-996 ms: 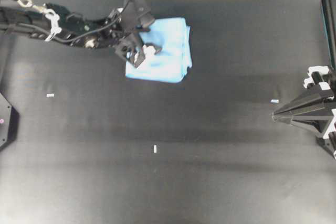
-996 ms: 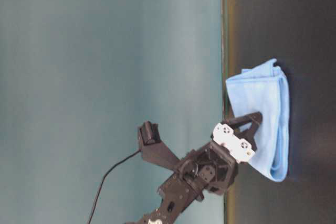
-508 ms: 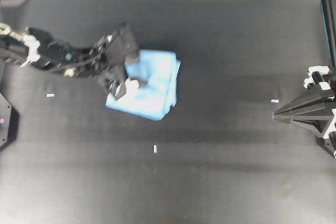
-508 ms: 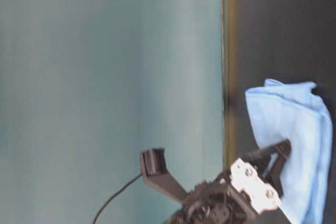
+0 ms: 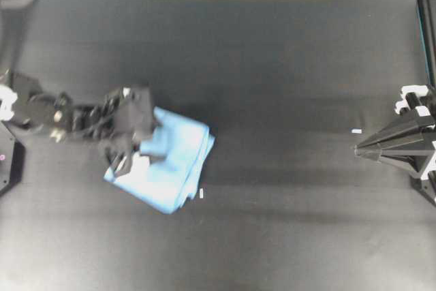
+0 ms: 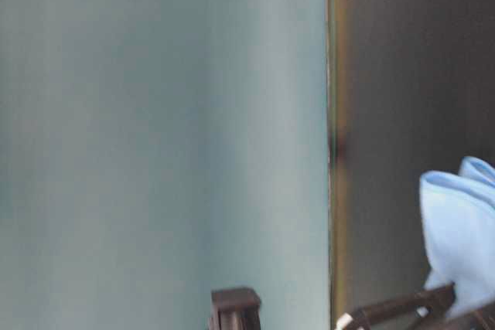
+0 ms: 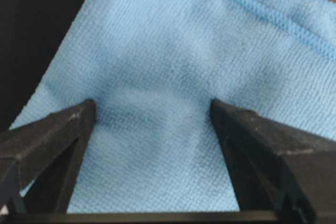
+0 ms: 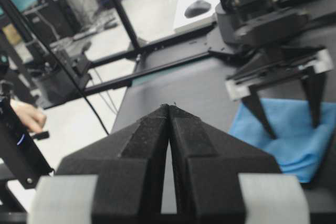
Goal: Push a blue cloth with the left arm to wipe the desk.
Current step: 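Push the blue cloth with the left gripper toward the near-left table area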
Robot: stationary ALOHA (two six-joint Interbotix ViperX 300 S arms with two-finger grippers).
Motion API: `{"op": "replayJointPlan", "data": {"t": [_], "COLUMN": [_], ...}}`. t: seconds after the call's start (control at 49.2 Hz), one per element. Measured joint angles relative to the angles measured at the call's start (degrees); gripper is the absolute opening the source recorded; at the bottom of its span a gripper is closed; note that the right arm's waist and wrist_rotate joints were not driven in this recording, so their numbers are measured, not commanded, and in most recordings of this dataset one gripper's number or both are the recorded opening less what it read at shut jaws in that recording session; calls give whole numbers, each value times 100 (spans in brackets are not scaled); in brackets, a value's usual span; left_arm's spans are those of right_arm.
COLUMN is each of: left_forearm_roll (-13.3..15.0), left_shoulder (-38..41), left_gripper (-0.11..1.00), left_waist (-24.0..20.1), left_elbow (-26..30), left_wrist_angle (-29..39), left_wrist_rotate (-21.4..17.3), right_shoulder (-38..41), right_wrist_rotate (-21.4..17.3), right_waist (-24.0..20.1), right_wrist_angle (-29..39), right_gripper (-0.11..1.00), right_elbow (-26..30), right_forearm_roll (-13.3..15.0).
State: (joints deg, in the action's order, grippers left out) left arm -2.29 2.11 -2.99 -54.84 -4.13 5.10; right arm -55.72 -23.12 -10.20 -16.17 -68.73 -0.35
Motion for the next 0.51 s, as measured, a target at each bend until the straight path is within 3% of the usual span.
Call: {"op": "replayJointPlan", "data": {"t": [0.224,0.508], "left_forearm_roll": [0,-9], "left_shoulder": [-132,-369], "left_gripper": [87,87], "left_waist": [791,1811], "left_elbow": [-220,-439], "left_wrist_angle": [-9,-9], "left_wrist_rotate": [70,782], "right_shoulder": [0,0], "right_wrist_rotate": [0,0], "right_waist": [0,0], "right_wrist_angle": [9,9], "right_gripper": [-1,-1], "right_elbow": [-9,-9], "right_forearm_roll": [-35,-70]}}
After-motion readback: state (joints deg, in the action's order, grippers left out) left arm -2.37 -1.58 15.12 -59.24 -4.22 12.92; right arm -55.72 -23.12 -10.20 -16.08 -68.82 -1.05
